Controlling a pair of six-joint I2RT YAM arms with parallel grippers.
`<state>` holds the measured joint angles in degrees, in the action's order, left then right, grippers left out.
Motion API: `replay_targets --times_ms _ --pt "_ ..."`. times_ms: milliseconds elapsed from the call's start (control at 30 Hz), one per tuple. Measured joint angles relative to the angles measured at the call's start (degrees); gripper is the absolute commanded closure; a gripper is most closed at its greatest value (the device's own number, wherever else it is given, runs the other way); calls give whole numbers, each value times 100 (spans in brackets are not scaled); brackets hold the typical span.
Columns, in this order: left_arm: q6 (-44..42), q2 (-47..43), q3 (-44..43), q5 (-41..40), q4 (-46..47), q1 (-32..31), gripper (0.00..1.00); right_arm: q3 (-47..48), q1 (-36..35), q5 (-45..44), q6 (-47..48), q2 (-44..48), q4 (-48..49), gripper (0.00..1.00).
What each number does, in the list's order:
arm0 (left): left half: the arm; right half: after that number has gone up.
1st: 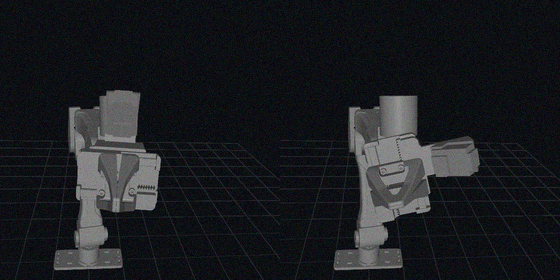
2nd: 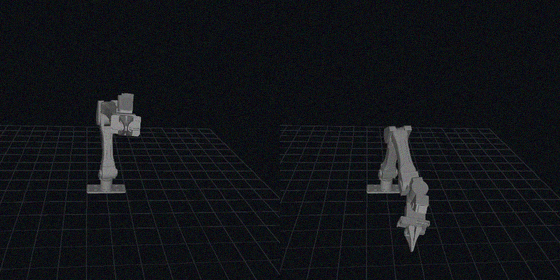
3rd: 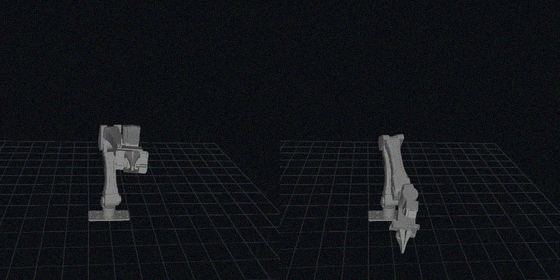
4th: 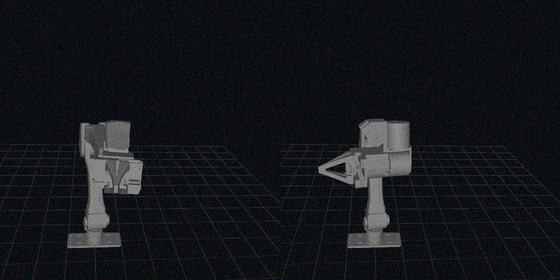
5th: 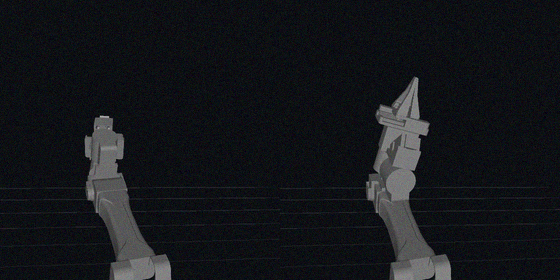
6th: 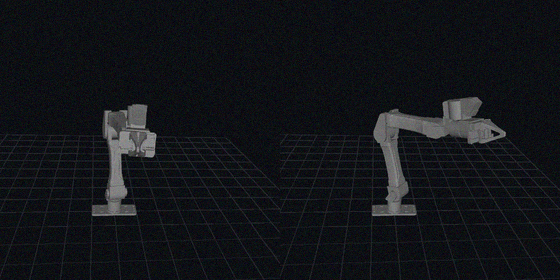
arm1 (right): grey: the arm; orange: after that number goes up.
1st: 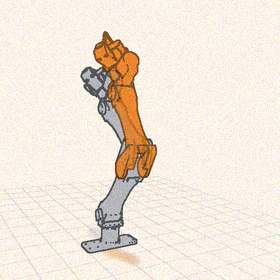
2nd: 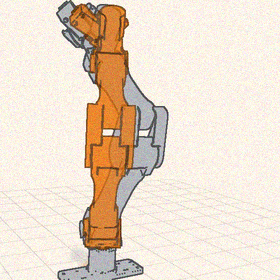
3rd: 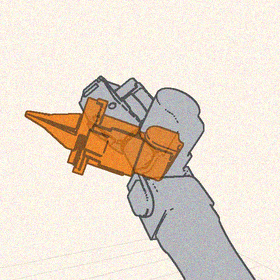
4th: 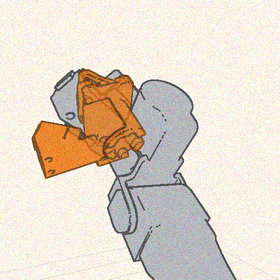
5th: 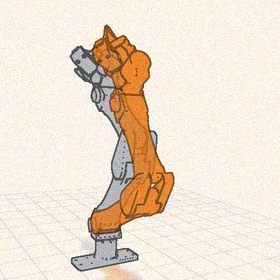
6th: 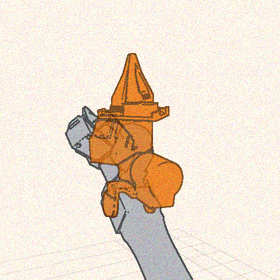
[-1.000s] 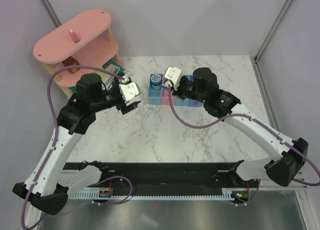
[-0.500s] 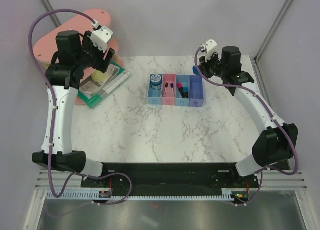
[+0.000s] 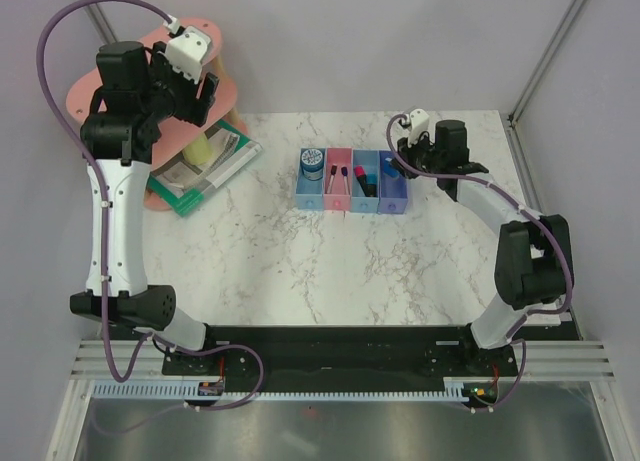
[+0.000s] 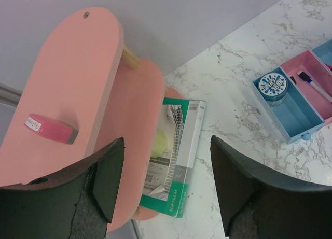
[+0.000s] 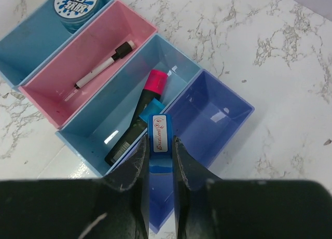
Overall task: Sort the stationery into containers
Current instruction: Place the stationery in the storage box.
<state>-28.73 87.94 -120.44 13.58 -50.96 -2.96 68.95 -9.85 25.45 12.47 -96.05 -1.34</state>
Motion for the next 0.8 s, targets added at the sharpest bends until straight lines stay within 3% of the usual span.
replay_targets --times_ms 800 --pt "22 343 -673 -160 0 0 30 -179 184 -157 -273 -1178 1582 99"
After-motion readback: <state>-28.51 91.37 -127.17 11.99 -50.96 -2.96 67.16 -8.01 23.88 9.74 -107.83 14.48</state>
